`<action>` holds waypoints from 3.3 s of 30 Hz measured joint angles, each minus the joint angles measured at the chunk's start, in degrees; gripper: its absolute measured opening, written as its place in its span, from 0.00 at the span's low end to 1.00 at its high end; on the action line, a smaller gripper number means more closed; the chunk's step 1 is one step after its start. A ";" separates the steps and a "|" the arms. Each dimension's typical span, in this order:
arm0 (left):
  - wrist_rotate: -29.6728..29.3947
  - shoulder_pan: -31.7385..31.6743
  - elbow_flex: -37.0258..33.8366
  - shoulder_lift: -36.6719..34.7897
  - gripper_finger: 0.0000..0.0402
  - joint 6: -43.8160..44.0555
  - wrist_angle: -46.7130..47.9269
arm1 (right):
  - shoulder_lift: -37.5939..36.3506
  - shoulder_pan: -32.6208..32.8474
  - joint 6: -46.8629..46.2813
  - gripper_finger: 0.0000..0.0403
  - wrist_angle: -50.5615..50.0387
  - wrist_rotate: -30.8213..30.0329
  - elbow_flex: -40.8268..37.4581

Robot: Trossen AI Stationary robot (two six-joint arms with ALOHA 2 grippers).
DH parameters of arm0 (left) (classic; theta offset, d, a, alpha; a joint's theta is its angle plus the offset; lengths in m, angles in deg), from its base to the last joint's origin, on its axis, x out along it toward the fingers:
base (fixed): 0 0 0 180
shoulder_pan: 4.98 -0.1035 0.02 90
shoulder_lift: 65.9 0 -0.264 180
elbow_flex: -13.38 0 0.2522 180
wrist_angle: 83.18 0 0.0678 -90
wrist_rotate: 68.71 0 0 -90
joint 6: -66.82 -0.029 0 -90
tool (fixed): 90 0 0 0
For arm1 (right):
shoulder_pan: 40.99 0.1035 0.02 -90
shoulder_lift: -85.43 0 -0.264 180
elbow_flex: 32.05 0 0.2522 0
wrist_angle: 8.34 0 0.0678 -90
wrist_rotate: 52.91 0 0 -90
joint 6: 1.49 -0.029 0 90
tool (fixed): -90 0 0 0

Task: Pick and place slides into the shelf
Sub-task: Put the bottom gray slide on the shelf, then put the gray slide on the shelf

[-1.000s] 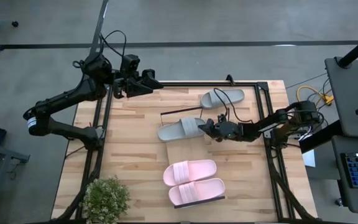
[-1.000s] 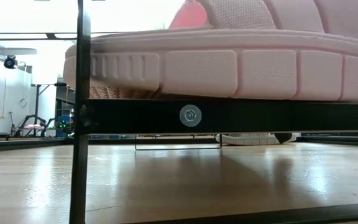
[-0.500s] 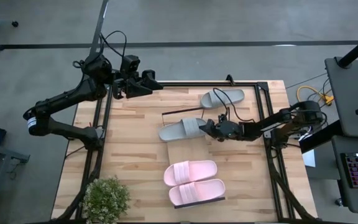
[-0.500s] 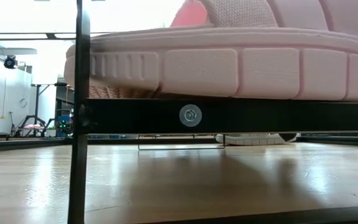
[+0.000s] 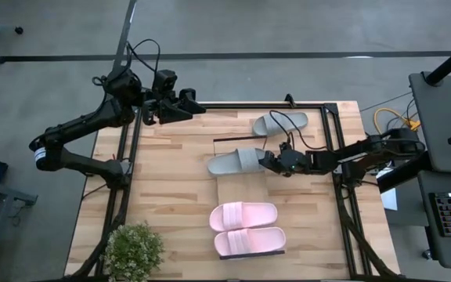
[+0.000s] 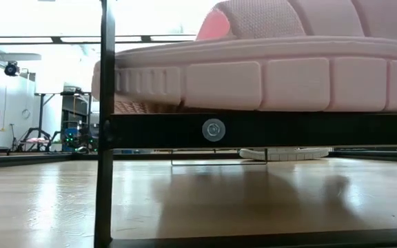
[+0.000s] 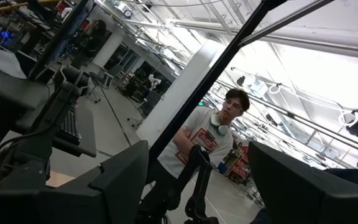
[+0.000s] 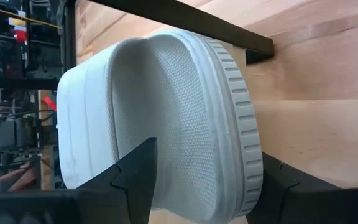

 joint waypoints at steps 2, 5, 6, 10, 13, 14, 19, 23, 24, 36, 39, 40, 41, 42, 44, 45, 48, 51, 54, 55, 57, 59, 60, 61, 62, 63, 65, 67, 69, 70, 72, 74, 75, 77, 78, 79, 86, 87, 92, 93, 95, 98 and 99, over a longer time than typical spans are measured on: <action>0.00 0.07 0.00 0.00 0.65 0.00 0.02 | 0.01 -0.02 -0.02 0.46 -0.02 0.18 0.00; 0.02 0.13 0.00 0.00 0.65 0.00 0.02 | 0.87 -0.17 -0.21 0.46 0.08 1.12 0.19; 0.02 0.19 0.00 0.00 0.65 0.00 0.00 | 1.33 -0.24 -0.23 0.46 0.21 1.57 0.38; 0.02 0.23 0.00 0.00 0.65 0.00 0.00 | 2.68 -0.24 0.38 0.46 0.53 2.47 1.04; 0.04 0.25 0.00 -0.02 0.65 0.00 0.02 | 2.94 -0.81 0.40 0.46 0.53 3.25 1.14; 0.05 0.32 0.00 -0.02 0.65 0.03 0.02 | 2.94 -1.14 0.44 0.46 0.42 3.59 1.14; 0.31 0.76 0.00 -0.40 0.65 0.04 0.02 | 2.97 -2.87 2.15 0.46 0.64 6.86 1.07; 0.30 1.08 0.00 -0.44 0.65 0.06 0.06 | 2.98 -4.42 3.99 0.46 0.72 8.92 1.05; 0.31 1.19 0.00 -0.44 0.65 0.07 0.07 | 3.01 -4.70 4.40 0.46 0.70 9.19 1.05; 0.32 1.40 0.00 -0.63 0.65 0.04 0.09 | 3.11 -8.52 10.97 0.46 -8.99 14.95 6.43; 0.31 1.40 -0.02 -0.63 0.65 0.04 0.05 | 3.16 -9.03 14.50 0.46 -14.78 15.28 9.84; 0.33 1.40 -0.12 -0.63 0.65 0.03 0.05 | 3.17 -9.27 15.27 0.46 -16.20 15.25 10.65; 0.33 1.40 -0.23 -0.63 0.65 0.04 0.08 | 3.20 -9.55 15.93 0.46 -17.49 15.27 11.40; 0.33 1.40 -0.30 -0.63 0.65 0.04 0.10 | 3.20 -9.82 16.53 0.46 -18.66 15.26 12.05; 0.61 1.42 -0.35 -0.73 0.65 0.07 0.16 | 3.22 -10.17 17.44 0.46 -19.92 15.15 12.60; 0.86 1.43 -0.35 -0.80 0.65 0.07 0.17 | 3.20 -10.32 17.60 0.46 -20.28 15.14 12.70; 1.49 1.62 -0.31 -0.90 0.65 0.07 0.16 | 3.10 -10.45 17.58 0.46 -20.66 15.34 12.50; 1.53 1.64 -0.52 -1.15 0.65 0.07 0.48 | 3.05 -10.49 17.21 0.46 -20.51 16.23 12.39; 1.57 1.70 -0.52 -1.20 0.65 0.04 0.41 | 2.96 -10.59 16.68 0.49 -19.39 16.64 12.28; 1.57 1.70 -0.52 -1.19 0.65 0.04 0.42 | 2.96 -10.85 16.45 0.51 -18.75 16.88 12.24; 1.58 1.70 -0.52 -1.19 0.65 0.04 0.44 | 2.77 -11.29 15.20 0.57 -18.30 18.01 12.24; 1.73 1.70 -0.52 -1.18 0.65 0.04 0.42 | 2.62 -11.33 14.25 0.63 -18.12 18.29 12.24; 1.75 1.70 -0.52 -1.24 0.65 0.04 0.44 | 2.57 -11.34 14.08 0.66 -18.17 18.28 12.24; 1.75 1.73 -0.52 -1.27 0.65 0.04 0.46 | 2.56 -11.37 14.06 0.69 -18.30 18.28 12.28; 1.75 1.73 -0.52 -1.31 0.65 0.03 0.44 | 2.53 -11.43 14.03 0.71 -18.80 18.30 12.39; 1.77 1.73 -0.52 -1.38 0.65 0.04 0.44 | 2.44 -11.45 13.89 0.74 -19.63 18.30 12.48; 1.77 1.73 -0.52 -1.52 0.65 0.04 0.44 | 2.33 -11.45 13.89 0.77 -21.34 18.31 12.51; 1.79 1.73 -0.52 -1.62 0.65 0.02 0.46 | 2.13 -11.45 13.91 0.78 -22.47 18.33 12.57; 2.03 1.73 -0.52 -1.66 0.65 0.02 0.46 | 1.57 -11.43 13.85 0.79 -23.58 18.32 12.56; 2.01 1.73 -0.52 -1.66 0.65 0.02 0.46 | 1.25 -11.43 13.67 0.79 -23.88 18.30 12.50; 2.03 1.73 -0.52 -1.66 0.65 0.02 0.48 | 0.31 -11.45 13.64 0.77 -24.31 18.07 12.41; 2.07 1.73 -0.52 -1.66 0.65 0.00 0.48 | -0.67 -11.50 13.71 0.76 -24.59 17.71 12.27; 2.17 1.73 -0.52 -1.66 0.65 -0.01 0.48 | -1.18 -11.50 14.10 0.75 -24.83 17.66 12.17; 2.21 1.73 -0.52 -1.66 0.65 -0.02 0.48 | -2.20 -11.52 14.85 0.73 -25.60 17.18 12.08; 2.27 1.73 -0.55 -1.66 0.65 -0.08 0.48 | -2.73 -11.56 14.82 0.73 -26.30 17.06 12.06; 2.40 1.73 -0.57 -1.64 0.65 -0.23 0.48 | -3.32 -11.56 14.77 0.72 -27.03 16.94 12.04; 2.65 1.73 -0.62 -1.64 0.65 -0.48 0.50 | -5.69 -11.54 14.51 0.70 -29.40 16.54 12.10; 2.68 1.73 -0.63 -1.64 0.65 -0.48 0.49 | -5.69 -11.54 14.41 0.70 -29.48 16.44 12.14; 2.75 1.76 -0.63 -1.69 0.65 -0.42 0.50 | -5.47 -11.50 13.91 0.69 -33.40 16.29 12.17; 2.75 1.77 -0.63 -1.75 0.65 -0.42 0.52 | -5.52 -11.50 13.93 0.68 -34.53 16.29 12.17; 2.78 1.79 -0.66 -1.89 0.65 -0.42 0.52 | -5.68 -11.50 14.89 0.67 -36.76 16.18 12.20; 2.81 1.77 -0.66 -1.95 0.65 -0.39 0.52 | -6.21 -11.54 15.53 0.66 -39.21 16.19 12.24; 2.81 1.77 -0.70 -1.95 0.65 -0.39 0.54 | -6.38 -11.54 15.89 0.66 -39.63 16.20 12.24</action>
